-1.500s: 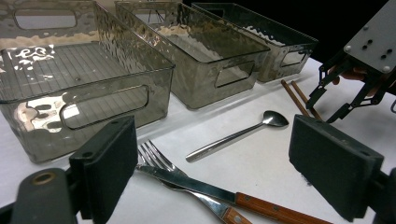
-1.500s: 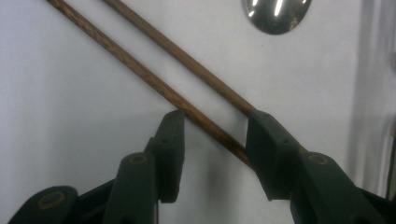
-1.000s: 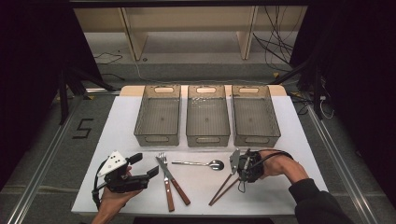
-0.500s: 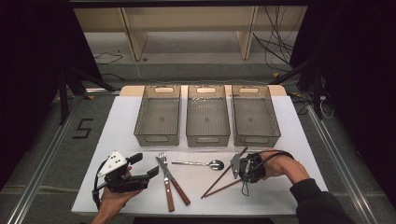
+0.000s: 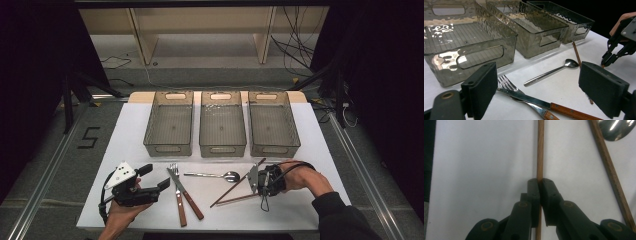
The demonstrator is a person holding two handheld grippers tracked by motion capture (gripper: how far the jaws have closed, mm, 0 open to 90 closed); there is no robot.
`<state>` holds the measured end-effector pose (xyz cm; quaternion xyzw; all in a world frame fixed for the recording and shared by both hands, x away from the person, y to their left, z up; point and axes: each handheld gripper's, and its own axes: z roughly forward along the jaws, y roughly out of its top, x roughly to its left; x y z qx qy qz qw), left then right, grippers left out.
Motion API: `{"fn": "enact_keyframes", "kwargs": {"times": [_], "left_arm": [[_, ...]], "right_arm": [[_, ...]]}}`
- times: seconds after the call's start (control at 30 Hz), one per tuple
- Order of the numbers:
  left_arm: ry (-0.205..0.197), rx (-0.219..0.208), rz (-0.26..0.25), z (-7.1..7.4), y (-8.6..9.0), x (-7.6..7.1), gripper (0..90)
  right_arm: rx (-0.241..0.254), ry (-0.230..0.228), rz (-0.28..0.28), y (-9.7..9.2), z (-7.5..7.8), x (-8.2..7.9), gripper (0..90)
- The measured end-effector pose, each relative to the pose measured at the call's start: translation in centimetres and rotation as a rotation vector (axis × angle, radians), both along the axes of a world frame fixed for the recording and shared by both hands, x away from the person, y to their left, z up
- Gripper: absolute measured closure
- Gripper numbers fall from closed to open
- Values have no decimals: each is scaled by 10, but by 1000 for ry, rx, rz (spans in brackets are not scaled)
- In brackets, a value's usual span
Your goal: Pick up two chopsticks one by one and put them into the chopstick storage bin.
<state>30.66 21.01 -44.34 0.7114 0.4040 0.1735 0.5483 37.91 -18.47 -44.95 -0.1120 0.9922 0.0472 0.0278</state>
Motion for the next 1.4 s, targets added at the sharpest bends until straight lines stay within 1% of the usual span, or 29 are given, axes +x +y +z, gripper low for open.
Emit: {"fn": "enact_keyframes", "kwargs": {"times": [0.1, 0.13, 0.3, 0.33, 0.37, 0.4, 0.47, 0.53, 0.57, 0.67, 0.77, 0.83, 0.9, 1.0, 1.03, 1.1, 1.2, 1.23, 1.3, 1.4], "left_arm": [[0, 0, 0, 0, 0, 0, 151], [0, -1, -1, 0, 0, 0, 151], [0, -3, 1, 0, 0, 0, 151], [0, -3, 1, 0, 0, 0, 151], [1, -3, 0, 0, 0, 0, 151], [1, -4, 0, 0, 0, 0, 151], [1, -4, 1, 0, 0, 0, 151], [2, -3, 1, 0, 0, 0, 151], [2, 0, 0, 0, 1, 0, 151], [2, -2, 0, 0, 1, 0, 151], [0, -4, 2, 0, 1, 0, 151], [1, -6, 2, 0, 2, 0, 151], [0, -10, 6, 0, 2, 1, 151], [0, -10, 7, 0, 2, 1, 151], [0, -11, 7, 0, 2, 1, 151], [0, -12, 7, 1, 2, 1, 151], [1, -14, 8, 1, 2, 0, 151], [0, -13, 8, 1, 2, 0, 151], [-1, -14, 10, 1, 3, 0, 151], [-1, -11, 10, 1, 3, 0, 151]], "right_arm": [[20, 0, -2, -1, 4, -1, 859], [22, -3, -4, -1, 6, -1, 859], [71, -26, -22, -2, 13, 1, 859], [71, -26, -22, -2, 13, 1, 859], [79, -30, -27, -2, 15, 1, 859], [100, -38, -43, -1, 19, 3, 859], [105, -42, -51, -1, 21, 4, 859], [119, -56, -73, 0, 24, 6, 859], [155, -61, -104, 1, 28, 8, 859], [181, -73, -162, 4, 34, 13, 859], [226, -87, -223, 7, 41, 17, 859], [261, -79, -265, 10, 47, 20, 859], [296, -81, -302, 13, 52, 24, 859], [365, -78, -368, 19, 59, 28, 858], [395, -76, -393, 21, 62, 30, 858], [435, -66, -453, 25, 67, 34, 858], [509, -43, -523, 33, 72, 40, 859], [525, -38, -543, 35, 74, 42, 859], [566, -26, -578, 41, 76, 47, 859], [603, -13, -610, 51, 78, 52, 859]]}}
